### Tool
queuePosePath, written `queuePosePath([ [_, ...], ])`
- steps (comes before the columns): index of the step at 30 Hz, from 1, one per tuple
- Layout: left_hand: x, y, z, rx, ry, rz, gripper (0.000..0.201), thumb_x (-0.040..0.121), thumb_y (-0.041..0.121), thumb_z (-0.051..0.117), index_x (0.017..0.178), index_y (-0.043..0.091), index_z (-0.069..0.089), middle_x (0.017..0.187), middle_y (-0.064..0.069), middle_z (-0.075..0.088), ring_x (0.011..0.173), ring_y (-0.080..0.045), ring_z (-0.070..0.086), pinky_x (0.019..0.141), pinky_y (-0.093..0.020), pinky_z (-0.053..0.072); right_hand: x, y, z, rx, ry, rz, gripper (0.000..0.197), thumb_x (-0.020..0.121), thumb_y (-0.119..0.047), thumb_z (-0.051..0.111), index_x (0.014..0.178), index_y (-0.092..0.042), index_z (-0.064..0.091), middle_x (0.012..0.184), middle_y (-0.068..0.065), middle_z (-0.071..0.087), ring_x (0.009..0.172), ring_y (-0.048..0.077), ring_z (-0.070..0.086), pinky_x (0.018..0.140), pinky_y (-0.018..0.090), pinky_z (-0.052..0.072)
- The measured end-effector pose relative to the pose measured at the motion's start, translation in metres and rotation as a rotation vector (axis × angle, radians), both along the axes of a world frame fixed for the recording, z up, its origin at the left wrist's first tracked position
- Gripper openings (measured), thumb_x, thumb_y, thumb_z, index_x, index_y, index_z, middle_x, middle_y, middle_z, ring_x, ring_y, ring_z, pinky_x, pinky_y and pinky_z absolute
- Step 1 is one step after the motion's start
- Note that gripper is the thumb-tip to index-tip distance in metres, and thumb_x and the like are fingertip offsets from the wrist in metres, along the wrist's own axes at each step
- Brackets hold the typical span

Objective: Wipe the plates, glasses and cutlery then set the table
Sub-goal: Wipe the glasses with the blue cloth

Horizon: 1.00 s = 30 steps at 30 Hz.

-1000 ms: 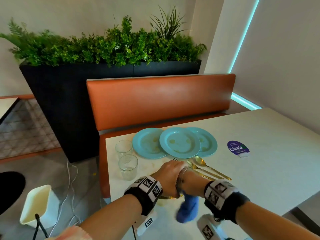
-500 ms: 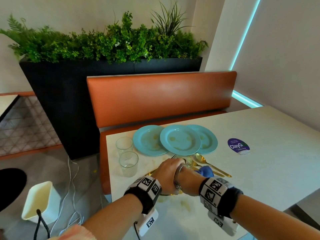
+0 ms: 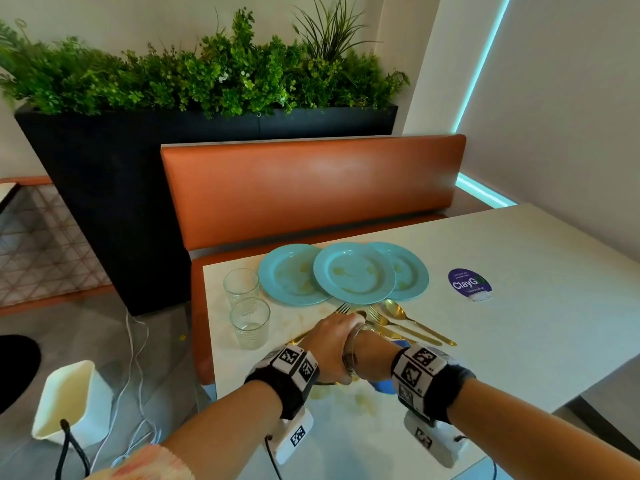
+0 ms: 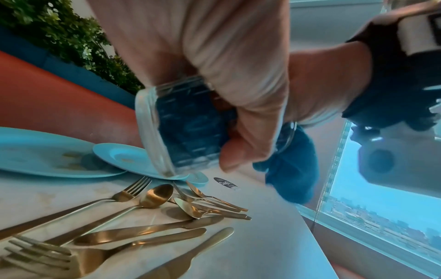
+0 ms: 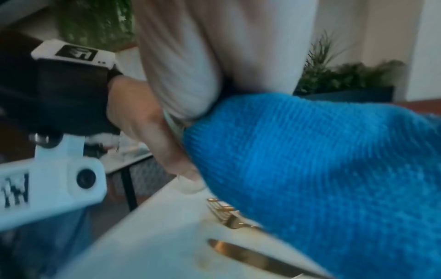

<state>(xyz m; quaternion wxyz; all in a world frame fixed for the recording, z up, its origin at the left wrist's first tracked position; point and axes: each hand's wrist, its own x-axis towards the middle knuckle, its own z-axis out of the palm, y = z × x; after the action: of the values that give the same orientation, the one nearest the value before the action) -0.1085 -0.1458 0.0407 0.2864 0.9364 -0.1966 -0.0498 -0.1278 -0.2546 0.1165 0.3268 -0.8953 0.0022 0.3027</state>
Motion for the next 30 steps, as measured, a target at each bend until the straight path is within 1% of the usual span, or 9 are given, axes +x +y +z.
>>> queuePosePath([
  [3, -0.003, -0.004, -0.001, -0.074, -0.175, 0.051, 0.063, 0.060, 0.022, 0.078, 0.117, 0.018, 0.052, 0.113, 0.000, 0.060, 0.104, -0.021, 0.057, 0.085, -0.027, 0.045, 0.011, -0.004, -0.017, 0.135, -0.010, 0.025, 0.021, 0.095, -0.001, 0.039, 0.097, -0.007, 0.059, 0.110, 0.018, 0.061, 0.101, 0.034, 0.059, 0.083, 0.032, 0.047],
  [5, -0.004, -0.007, -0.002, -0.133, -0.294, 0.082, 0.056, 0.063, 0.016, 0.074, 0.115, 0.010, 0.055, 0.108, -0.010, 0.065, 0.100, -0.031, 0.063, 0.084, -0.031, 0.048, 0.019, -0.008, -0.014, 0.255, 0.044, -0.004, 0.022, 0.093, 0.004, 0.038, 0.087, -0.001, 0.058, 0.092, 0.015, 0.060, 0.082, 0.025, 0.059, 0.071, 0.027, 0.051],
  [10, -0.001, 0.002, 0.002, -0.052, -0.052, 0.054, 0.075, 0.058, 0.023, 0.079, 0.124, 0.023, 0.044, 0.122, 0.004, 0.052, 0.114, -0.015, 0.048, 0.093, -0.027, 0.045, 0.015, 0.000, 0.000, -0.293, -0.163, 0.421, 0.032, 0.094, 0.000, 0.041, 0.123, 0.003, 0.053, 0.103, 0.010, 0.051, 0.094, 0.023, 0.047, 0.095, 0.036, 0.039],
  [13, -0.006, 0.007, -0.003, -0.076, -0.096, 0.051, 0.081, 0.056, 0.028, 0.083, 0.128, 0.021, 0.046, 0.123, 0.005, 0.054, 0.114, -0.013, 0.048, 0.098, -0.028, 0.044, 0.011, 0.005, -0.005, -0.305, -0.226, 0.484, 0.028, 0.094, 0.000, 0.040, 0.115, -0.008, 0.056, 0.104, 0.013, 0.057, 0.092, 0.023, 0.045, 0.099, 0.036, 0.040],
  [19, -0.012, 0.009, -0.010, -0.106, -0.383, 0.189, 0.036, 0.067, 0.035, 0.061, 0.097, 0.015, 0.060, 0.092, 0.003, 0.064, 0.085, -0.018, 0.060, 0.076, -0.025, 0.044, 0.024, 0.008, -0.021, 0.467, 0.142, -0.081, 0.035, 0.091, 0.007, 0.035, 0.069, -0.013, 0.052, 0.069, 0.003, 0.049, 0.064, 0.013, 0.047, 0.065, 0.026, 0.042],
  [23, -0.012, 0.014, 0.000, -0.069, -0.214, 0.109, 0.061, 0.060, 0.028, 0.072, 0.116, 0.014, 0.054, 0.111, 0.002, 0.058, 0.104, -0.019, 0.056, 0.085, -0.024, 0.041, 0.022, 0.013, -0.012, -0.035, -0.005, 0.269, 0.031, 0.097, -0.009, 0.039, 0.125, -0.003, 0.051, 0.116, 0.010, 0.056, 0.098, 0.020, 0.052, 0.067, 0.009, 0.036],
  [25, -0.015, 0.016, 0.000, -0.051, -0.107, 0.081, 0.079, 0.060, 0.029, 0.080, 0.130, 0.019, 0.045, 0.125, 0.004, 0.052, 0.115, -0.013, 0.047, 0.097, -0.023, 0.040, 0.004, 0.028, -0.002, -0.651, 0.009, 0.724, 0.041, 0.101, -0.023, 0.035, 0.138, -0.006, 0.037, 0.124, 0.009, 0.053, 0.106, 0.022, 0.049, 0.081, 0.015, 0.039],
  [27, -0.018, 0.014, -0.002, -0.055, -0.112, 0.106, 0.081, 0.061, 0.031, 0.081, 0.131, 0.020, 0.044, 0.127, 0.005, 0.051, 0.118, -0.012, 0.046, 0.100, -0.022, 0.038, 0.001, 0.032, -0.002, -0.844, -0.039, 0.997, 0.043, 0.102, -0.027, 0.031, 0.140, -0.008, 0.033, 0.127, 0.006, 0.050, 0.109, 0.020, 0.047, 0.093, 0.026, 0.037],
  [30, -0.025, 0.010, -0.004, -0.114, -0.213, 0.177, 0.067, 0.057, 0.027, 0.081, 0.117, 0.016, 0.054, 0.110, 0.005, 0.060, 0.102, -0.012, 0.055, 0.090, -0.026, 0.047, 0.019, 0.015, -0.010, -0.144, -0.066, 0.316, 0.038, 0.097, -0.010, 0.039, 0.133, 0.002, 0.044, 0.138, 0.016, 0.048, 0.122, 0.028, 0.049, 0.076, 0.020, 0.037],
])
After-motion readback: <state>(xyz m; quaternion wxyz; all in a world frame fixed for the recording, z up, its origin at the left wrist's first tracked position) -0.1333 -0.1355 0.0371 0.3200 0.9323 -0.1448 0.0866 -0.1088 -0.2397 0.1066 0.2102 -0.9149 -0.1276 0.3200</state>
